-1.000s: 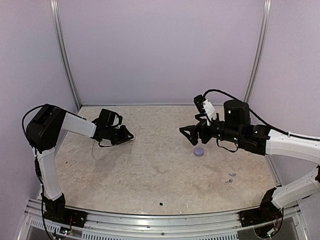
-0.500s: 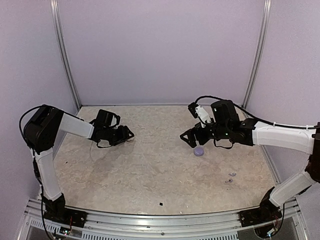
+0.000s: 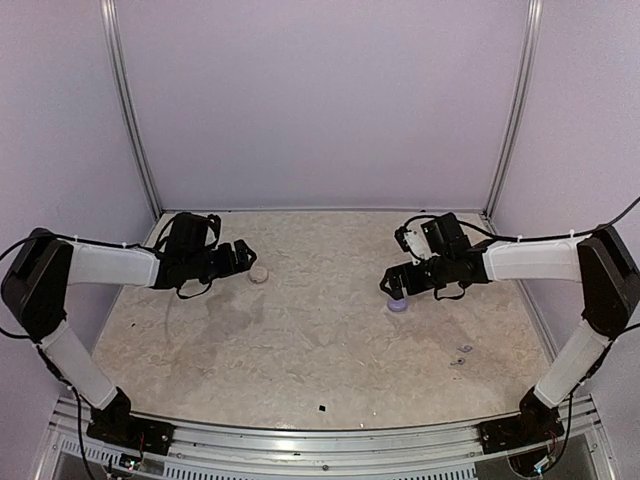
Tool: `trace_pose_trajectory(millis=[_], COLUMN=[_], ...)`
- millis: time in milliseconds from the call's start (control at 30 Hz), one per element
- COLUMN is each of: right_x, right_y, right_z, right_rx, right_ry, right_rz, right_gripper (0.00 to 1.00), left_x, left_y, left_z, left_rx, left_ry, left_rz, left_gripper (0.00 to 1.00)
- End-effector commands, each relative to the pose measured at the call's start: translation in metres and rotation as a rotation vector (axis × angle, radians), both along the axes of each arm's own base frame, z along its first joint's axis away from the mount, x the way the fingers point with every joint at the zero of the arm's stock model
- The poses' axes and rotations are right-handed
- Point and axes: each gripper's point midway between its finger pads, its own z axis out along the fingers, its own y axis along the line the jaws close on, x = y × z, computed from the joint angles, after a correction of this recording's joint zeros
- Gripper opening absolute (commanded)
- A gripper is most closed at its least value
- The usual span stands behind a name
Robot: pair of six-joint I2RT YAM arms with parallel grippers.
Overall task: Insert the wireless bluetooth earbuds into the charging case
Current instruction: Move the charging case to the center of the board.
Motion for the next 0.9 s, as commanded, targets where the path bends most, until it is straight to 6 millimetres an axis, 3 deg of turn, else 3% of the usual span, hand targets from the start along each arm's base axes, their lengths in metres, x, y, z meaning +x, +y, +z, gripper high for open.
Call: trace_pose_trajectory(millis=[0, 133, 267, 367, 533, 667, 767, 867], right_x=[-0.011, -0.013, -0.014, -0.017, -0.032, -0.062, -0.103, -0.142], right_y=[-0.006, -0.005, 0.001, 0.013, 0.049, 0.09, 0.125, 0.142], right_z=[-0.041, -0.062, -0.08, -0.083, -0.077, -0.08, -0.083, -0.086], right_rx=[-0.031, -0.052, -0.063, -0.031, 0.014, -0.009, -0.067, -0.118], right_ry=[0.125, 0.166, 0.204, 0.218, 0.203, 0.188, 0.151, 0.14], right_rz=[-0.029, -0.018, 0.023, 0.094, 0.29, 0.513, 0.728, 0.889], right_gripper=[1.0, 0.99, 0.96, 0.9, 0.81, 0.74, 0.73, 0.73], left_x=[0.0, -0.014, -0.027, -0.034, -0.042, -0.051, -0.055, -0.057], left_y=[0.008, 0.019, 0.025, 0.027, 0.036, 0.043, 0.045, 0.047], left_z=[0.064, 0.114, 0.143, 0.158, 0.162, 0.172, 0.179, 0.182], left_rx=[0.037, -0.023, -0.044, -0.062, -0.092, -0.126, -0.136, -0.164], left_ry=[-0.248, -0.435, -0.546, -0.586, -0.603, -0.655, -0.681, -0.687], left_rz=[0.071, 0.112, 0.104, 0.085, 0.106, 0.125, 0.121, 0.129], left_gripper=[0.99, 0.99, 0.99, 0.99, 0.99, 0.99, 0.99, 0.99])
